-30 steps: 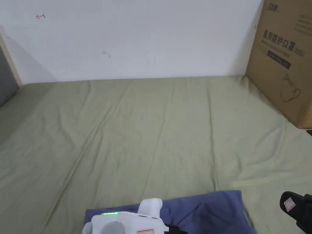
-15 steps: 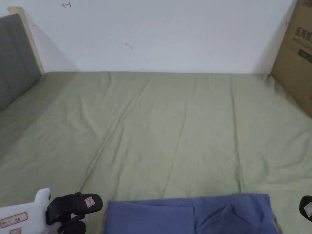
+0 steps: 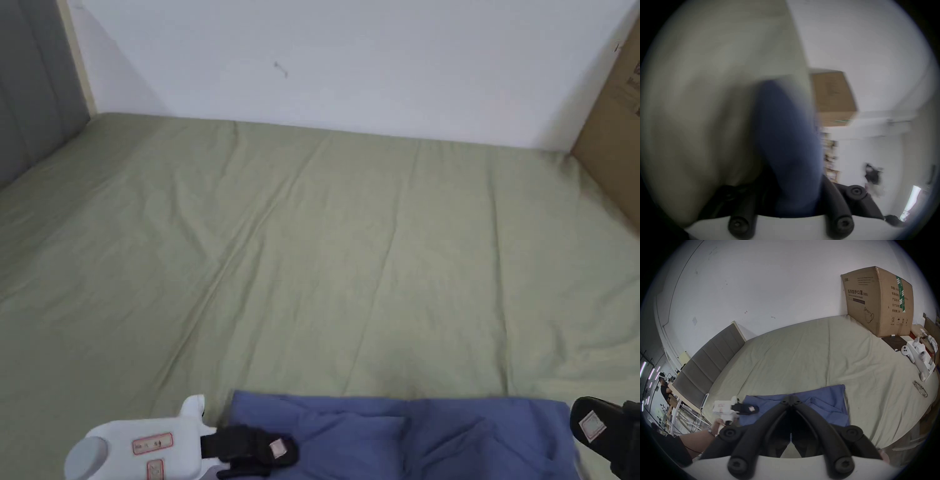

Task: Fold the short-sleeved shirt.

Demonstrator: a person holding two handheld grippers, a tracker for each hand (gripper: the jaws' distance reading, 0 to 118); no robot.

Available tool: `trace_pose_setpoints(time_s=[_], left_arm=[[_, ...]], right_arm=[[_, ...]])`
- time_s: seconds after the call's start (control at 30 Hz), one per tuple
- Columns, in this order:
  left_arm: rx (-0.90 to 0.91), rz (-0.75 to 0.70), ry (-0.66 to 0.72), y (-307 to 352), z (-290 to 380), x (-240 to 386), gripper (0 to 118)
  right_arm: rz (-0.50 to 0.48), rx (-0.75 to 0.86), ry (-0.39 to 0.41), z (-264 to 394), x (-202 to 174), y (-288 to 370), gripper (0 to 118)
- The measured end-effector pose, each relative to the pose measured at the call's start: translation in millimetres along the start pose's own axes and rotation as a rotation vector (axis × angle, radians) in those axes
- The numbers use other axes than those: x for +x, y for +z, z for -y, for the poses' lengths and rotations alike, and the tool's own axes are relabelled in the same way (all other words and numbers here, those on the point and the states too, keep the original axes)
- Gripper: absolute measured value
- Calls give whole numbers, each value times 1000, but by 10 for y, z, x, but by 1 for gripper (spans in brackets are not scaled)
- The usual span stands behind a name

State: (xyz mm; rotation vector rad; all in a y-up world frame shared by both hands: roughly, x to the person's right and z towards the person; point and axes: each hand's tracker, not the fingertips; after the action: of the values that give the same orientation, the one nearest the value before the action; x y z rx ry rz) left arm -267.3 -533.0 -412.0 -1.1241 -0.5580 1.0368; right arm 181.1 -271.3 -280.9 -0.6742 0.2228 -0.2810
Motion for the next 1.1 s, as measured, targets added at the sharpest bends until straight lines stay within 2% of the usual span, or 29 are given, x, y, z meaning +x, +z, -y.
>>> trace_pose_setpoints(time_s=[0.03, 0.07, 0.13, 0.23, 0.27, 0.33, 0.4, 0.47, 0.57, 0.63, 0.67, 0.7, 0.73, 0.77, 0.83, 0.87, 0.93, 1.03, 1.1], left_arm=[[4, 102, -5, 4, 32, -11, 7], [26, 128, -27, 46, 22, 148, 7], [38, -65, -163, 92, 48, 503, 8], [180, -190, -342, 480, 220, 881, 7], [266, -36, -297, 569, 283, 1109, 7], [385, -339, -357, 873, 527, 1460, 7], [457, -505, -359, 1065, 621, 1657, 7], [439, -440, -347, 1140, 625, 1804, 8], [349, -199, -272, 960, 617, 2072, 8], [261, -44, -262, 598, 587, 2256, 8], [201, -223, -350, 429, 560, 2247, 8], [163, -256, -381, 167, 558, 2320, 11], [136, -241, -396, -66, 554, 2375, 25], [100, -209, -396, -253, 548, 2421, 44], [62, -154, -355, -460, 569, 2504, 92], [89, -164, -362, -493, 578, 2547, 102], [129, -152, -417, -414, 587, 2634, 110], [163, -228, -515, -235, 610, 2682, 110], [154, -304, -615, -188, 632, 2676, 102]], right_arm=[[-7, -1, -6, 2, 7, 0, 0], [-8, -3, -8, 0, 7, -2, 0], [4, -13, -3, -14, 11, -1, 0], [0, -7, 3, -58, 35, 49, 0], [-12, 3, 0, -66, 43, 74, 0], [-30, 16, -5, -77, 51, 110, 0], [-37, 22, -3, -66, 64, 132, 0], [-45, 26, -6, -30, 79, 131, 0], [-72, 15, -45, 21, 135, 144, 0], [-84, 17, -67, 53, 201, 186, 0], [-85, 21, -73, 63, 227, 212, 0], [-82, 24, -76, 67, 254, 238, 0], [-78, 26, -79, 66, 283, 260, 0], [-71, 28, -83, 69, 330, 281, 0], [-57, 35, -98, 54, 417, 336, 0], [-54, 40, -106, 45, 456, 365, 0], [-45, 58, -116, 35, 542, 416, 0], [-15, 100, -121, 29, 656, 440, 0], [-10, 92, -147, 20, 730, 399, 0]])
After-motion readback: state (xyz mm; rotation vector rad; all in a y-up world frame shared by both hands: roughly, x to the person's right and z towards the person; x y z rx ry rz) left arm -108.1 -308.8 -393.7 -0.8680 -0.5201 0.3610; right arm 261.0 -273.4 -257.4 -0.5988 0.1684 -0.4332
